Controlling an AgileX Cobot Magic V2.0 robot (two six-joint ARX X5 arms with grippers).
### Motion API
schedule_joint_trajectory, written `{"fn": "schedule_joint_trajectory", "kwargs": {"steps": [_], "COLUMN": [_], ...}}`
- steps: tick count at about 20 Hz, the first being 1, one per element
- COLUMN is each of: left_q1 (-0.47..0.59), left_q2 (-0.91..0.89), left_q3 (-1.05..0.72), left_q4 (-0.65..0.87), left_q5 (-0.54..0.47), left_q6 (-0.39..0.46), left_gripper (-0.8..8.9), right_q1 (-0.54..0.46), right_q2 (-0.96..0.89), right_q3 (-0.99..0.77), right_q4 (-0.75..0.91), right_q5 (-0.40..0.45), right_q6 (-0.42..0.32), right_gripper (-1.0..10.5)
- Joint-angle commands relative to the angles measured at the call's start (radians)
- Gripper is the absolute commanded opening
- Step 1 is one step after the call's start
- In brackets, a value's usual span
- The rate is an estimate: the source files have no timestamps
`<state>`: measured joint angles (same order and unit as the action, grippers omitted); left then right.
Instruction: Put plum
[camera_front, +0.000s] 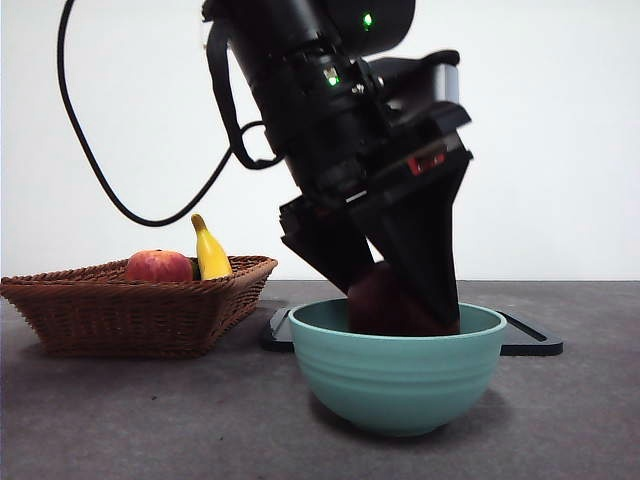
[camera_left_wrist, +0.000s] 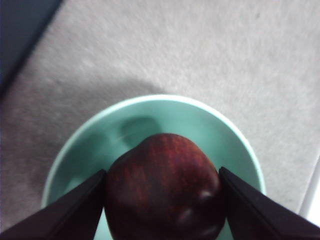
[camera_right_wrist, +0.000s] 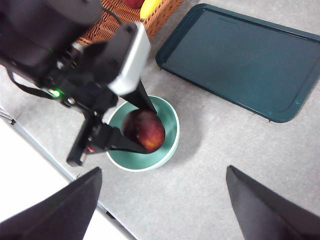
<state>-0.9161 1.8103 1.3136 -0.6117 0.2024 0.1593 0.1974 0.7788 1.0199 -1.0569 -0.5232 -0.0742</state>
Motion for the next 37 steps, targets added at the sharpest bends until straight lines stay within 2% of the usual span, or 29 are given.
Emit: {"fn": "schedule_joint_trajectory", "kwargs": {"steps": [1,3,9,12,20,26,31,37], "left_q1": [-0.017,-0.021,-0.027,-0.029,-0.028,-0.010,0.064,0.226], "left_q2": [0.033,0.050,0.058,0.058,0.040,-0.089,-0.255,-0.467], "left_q3": [0.019,0.019,0.019,0.019,0.021,0.031,0.034,0.034], "left_q4": [0.008,0.003,0.001,0.000,-0.002,-0.001,-0.003,-0.073], "left_q5": [-0.018,-0.054,-0.054,-0.054,-0.054,-0.055,-0.054,-0.050], "left_q6": [0.032,0.041,0.043,0.043,0.037,0.030,-0.017,-0.037], "left_gripper": [3.01,3.02,3.21,4.14,4.11,4.09,4.09,4.06], "right_q1": [0.005,0.005,0.005,0.005,0.005,0.005,0.005,0.005], "right_q2": [0.005,0.005,0.005,0.005,0.005,0.005,0.005,0.005], "right_q3": [0.020,0.020,0.020,0.020,0.020,0.020,0.020,0.020], "right_q4": [0.012,0.012,0.013,0.013,0.013,0.013,0.013,0.013], "right_q5": [0.000,0.000,0.000,0.000,0.000,0.000,0.000,0.000], "right_q6": [0.007,0.007,0.007,0.007,0.007,0.007,0.007,0.007], "right_gripper": [4.0,4.0,4.0,4.0,4.0,4.0,4.0,4.0]}}
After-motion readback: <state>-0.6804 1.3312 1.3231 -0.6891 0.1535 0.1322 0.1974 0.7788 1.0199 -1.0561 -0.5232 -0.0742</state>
